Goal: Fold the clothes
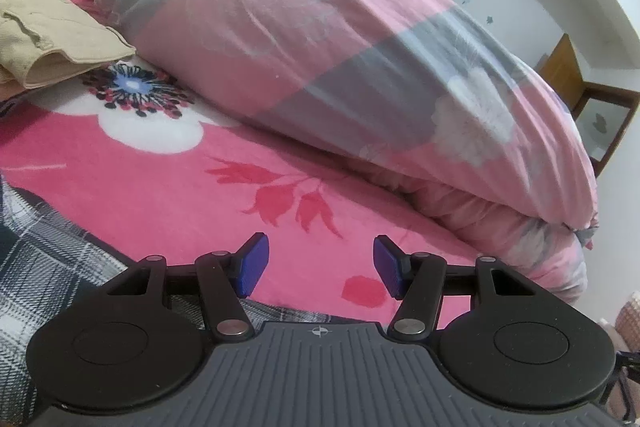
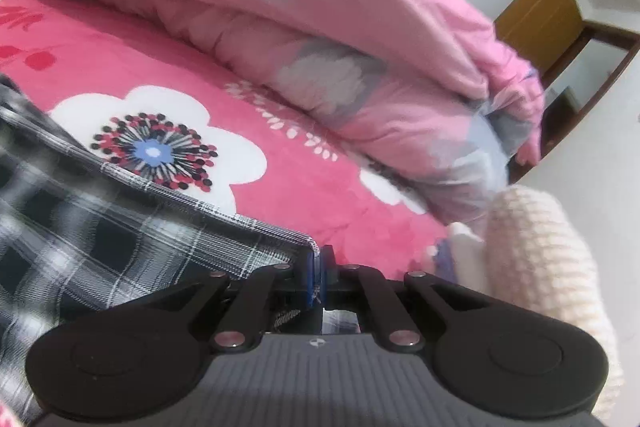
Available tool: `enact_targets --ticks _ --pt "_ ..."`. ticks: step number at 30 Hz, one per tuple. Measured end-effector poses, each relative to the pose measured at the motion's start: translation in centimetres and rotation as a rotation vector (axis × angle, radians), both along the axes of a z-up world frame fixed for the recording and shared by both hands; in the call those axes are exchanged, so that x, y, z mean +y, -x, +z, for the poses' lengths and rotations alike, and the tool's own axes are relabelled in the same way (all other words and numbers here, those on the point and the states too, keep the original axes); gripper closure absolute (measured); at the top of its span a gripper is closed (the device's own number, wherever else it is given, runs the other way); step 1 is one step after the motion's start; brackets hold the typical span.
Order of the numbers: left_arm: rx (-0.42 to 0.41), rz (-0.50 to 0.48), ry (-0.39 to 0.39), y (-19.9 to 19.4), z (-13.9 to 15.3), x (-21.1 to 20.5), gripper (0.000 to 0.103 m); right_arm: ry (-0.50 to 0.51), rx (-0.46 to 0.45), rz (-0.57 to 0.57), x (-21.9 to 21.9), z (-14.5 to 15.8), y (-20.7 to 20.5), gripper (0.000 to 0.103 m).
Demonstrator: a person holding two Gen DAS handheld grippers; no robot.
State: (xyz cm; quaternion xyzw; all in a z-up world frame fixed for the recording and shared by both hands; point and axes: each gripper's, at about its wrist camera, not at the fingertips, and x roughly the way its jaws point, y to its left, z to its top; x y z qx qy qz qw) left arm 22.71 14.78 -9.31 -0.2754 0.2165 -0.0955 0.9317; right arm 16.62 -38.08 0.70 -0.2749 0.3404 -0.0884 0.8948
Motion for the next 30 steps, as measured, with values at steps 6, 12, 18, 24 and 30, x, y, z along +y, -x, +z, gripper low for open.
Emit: enact_targets --ticks 6,12,18,24,30 --pt "-0.029 0.015 0.005 0.2 -0.2 0.3 0.045 -0.07 0.033 -0.01 -1.7 -2.8 -3.3 0.101" --pt "-0.084 0.076 0.073 1.0 0.2 1.8 0.045 -0.19 0.146 -0.068 -4.0 -7.6 -6.3 0.086" --pt "-0.13 0.153 0.13 2.4 1.3 3.9 0.042 -0.295 0.095 -0.005 -3.7 -1.8 -2.9 0.028" --pt "-0.092 0.173 0.04 2.4 2.6 4.6 0.041 -0.297 0.017 0.194 3.3 4.2 -0.8 0.024" --pt "0.033 0.191 -0.091 1.1 1.6 3.8 0.041 -0.462 0.149 0.648 19.2 2.1 -3.3 0.055"
